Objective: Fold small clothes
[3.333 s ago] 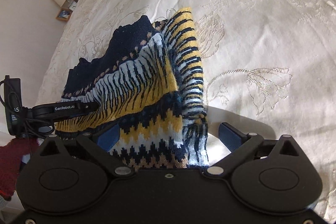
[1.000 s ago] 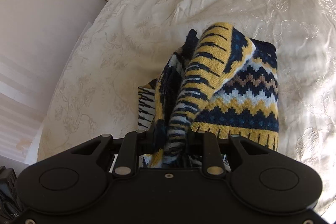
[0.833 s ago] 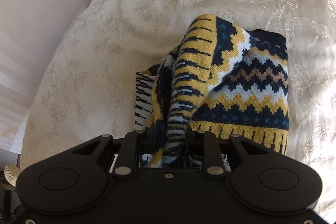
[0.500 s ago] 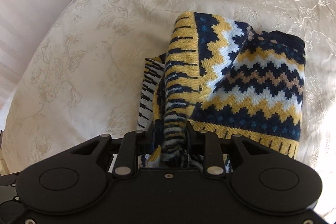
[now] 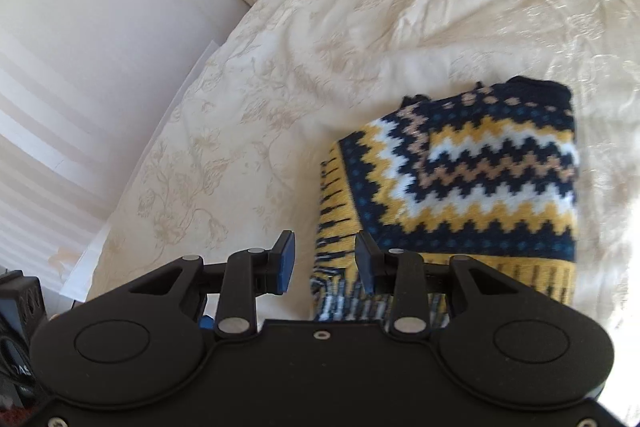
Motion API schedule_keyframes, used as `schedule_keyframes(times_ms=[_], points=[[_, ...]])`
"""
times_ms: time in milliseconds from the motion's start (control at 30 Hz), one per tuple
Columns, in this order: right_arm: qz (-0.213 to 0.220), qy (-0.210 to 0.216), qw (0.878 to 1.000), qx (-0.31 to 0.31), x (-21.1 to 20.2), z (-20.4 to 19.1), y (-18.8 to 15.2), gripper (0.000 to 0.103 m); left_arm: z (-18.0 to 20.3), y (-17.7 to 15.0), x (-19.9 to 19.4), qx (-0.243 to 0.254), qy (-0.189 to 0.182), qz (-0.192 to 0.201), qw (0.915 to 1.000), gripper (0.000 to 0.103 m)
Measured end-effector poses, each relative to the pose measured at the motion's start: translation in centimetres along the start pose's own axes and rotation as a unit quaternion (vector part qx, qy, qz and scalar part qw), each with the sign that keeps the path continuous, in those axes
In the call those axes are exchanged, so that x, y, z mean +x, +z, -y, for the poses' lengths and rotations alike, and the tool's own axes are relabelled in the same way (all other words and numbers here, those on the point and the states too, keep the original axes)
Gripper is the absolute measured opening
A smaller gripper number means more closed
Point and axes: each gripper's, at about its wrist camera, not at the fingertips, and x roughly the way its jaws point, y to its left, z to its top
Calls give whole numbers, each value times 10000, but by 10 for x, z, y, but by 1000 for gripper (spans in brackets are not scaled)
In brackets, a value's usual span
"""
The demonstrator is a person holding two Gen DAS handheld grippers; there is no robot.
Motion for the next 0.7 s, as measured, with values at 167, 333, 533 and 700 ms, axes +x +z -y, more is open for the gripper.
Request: schedule_keyframes(times_ms=[167, 333, 533, 700], points=[[204, -463, 9984, 239, -27, 33, -7, 51, 20, 26, 12, 102, -321, 98, 9994, 53], [228, -675, 9969, 333, -34, 49, -21, 55, 40, 50, 39, 197, -566, 125, 9981, 53], [-11, -799, 9966, -190, -31, 41, -40, 58, 57, 76, 75, 194, -594, -79, 9980, 53], [-210, -679, 9971, -268, -23, 37, -56, 60, 58, 89, 98, 165, -505, -270, 9982, 53]])
